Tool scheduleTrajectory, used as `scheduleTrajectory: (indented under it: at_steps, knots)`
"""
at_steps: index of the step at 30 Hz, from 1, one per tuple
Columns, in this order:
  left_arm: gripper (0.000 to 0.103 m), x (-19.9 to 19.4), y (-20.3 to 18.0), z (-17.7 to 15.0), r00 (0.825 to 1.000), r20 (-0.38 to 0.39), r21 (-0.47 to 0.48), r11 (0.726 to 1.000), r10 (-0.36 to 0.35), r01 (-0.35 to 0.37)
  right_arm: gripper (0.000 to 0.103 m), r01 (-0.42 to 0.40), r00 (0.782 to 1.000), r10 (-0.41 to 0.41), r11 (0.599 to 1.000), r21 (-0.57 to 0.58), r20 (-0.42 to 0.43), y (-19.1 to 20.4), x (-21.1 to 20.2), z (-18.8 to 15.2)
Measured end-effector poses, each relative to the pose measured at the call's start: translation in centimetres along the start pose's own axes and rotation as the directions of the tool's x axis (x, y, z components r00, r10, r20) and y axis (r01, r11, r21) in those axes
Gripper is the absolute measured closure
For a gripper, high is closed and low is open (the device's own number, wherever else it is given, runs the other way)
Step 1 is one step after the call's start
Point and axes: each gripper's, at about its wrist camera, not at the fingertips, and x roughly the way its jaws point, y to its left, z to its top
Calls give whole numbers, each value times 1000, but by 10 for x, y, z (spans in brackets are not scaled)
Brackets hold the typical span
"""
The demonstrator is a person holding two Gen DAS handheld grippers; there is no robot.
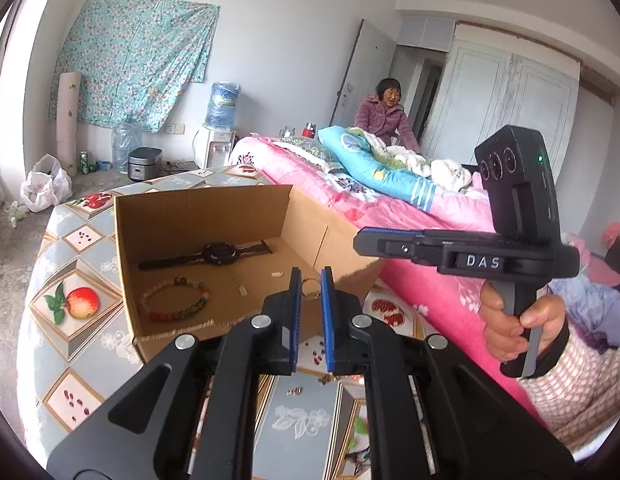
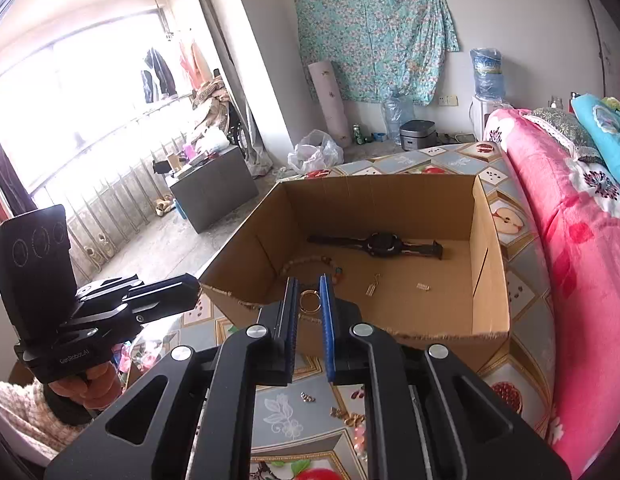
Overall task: Organize jewelry
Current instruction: 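Lift the ring charm with the right gripper and carry it into the box, then open the right gripper to drop the ring charm in the box, then withdraw the right tool from the box toward the peach bracelet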
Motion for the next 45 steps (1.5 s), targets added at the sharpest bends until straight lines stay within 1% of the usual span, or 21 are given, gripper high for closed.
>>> scheduleTrajectory:
  at_steps: [2,4,6,8,11,13,15,17,20,23,28,31,32,33,34,36,38,41,45]
  knots:
    - [94,21,5,16,1000,-29,-18,1000,-1,0,92,-24,1000,24,1000,13,-15,-6,6,13]
    - [94,47,15,27,996,-85,-48,999,12,-16,92,-21,997,24,999,42,-67,-18,22,25]
    - [94,74,27,36,989,-147,-95,995,4,-18,92,-19,992,29,997,77,-124,-31,40,34]
    - [94,98,40,40,977,-214,-127,991,10,-38,92,-13,980,37,992,124,-193,-45,59,36]
    - [94,123,53,40,959,-283,-141,987,32,-74,92,0,964,44,986,167,-263,-61,84,36]
    - [94,135,63,38,946,-323,-153,984,41,-95,92,22,955,28,986,166,-294,-67,96,36]
    - [94,145,70,37,933,-354,-155,980,65,-127,92,26,949,30,985,173,-314,-71,104,33]
    - [94,151,74,34,926,-370,-164,976,73,-143,91,35,946,25,983,178,-324,-75,110,34]
    - [92,153,79,31,925,-373,-184,971,75,-153,91,30,945,32,982,184,-324,-80,114,37]
    - [92,154,79,32,925,-368,-174,970,96,-170,90,32,949,28,982,187,-313,-82,113,38]
    - [91,146,72,37,937,-330,-151,974,113,-171,90,30,964,20,983,183,-266,-79,94,39]
    - [91,134,63,41,948,-295,-129,978,119,-163,90,20,971,25,982,189,-236,-74,80,38]
    - [90,129,59,42,953,-278,-119,980,120,-159,90,19,975,23,982,187,-223,-70,73,37]
    - [87,122,56,43,958,-260,-110,982,124,-157,89,21,978,17,983,181,-208,-67,67,36]
    - [85,116,53,44,962,-243,-104,982,128,-156,83,24,981,10,984,176,-194,-64,61,35]
    - [84,102,46,45,971,-207,-98,985,118,-141,75,30,987,-3,986,166,-161,-56,46,32]
    - [82,87,40,46,979,-176,-94,988,104,-122,73,41,991,-20,987,156,-134,-48,33,30]
    - [74,60,26,43,988,-128,-76,992,91,-101,63,49,995,-35,987,150,-95,-35,12,25]
    - [60,26,8,31,996,-71,-64,996,62,-67,50,52,998,-46,989,141,-49,-17,-16,10]
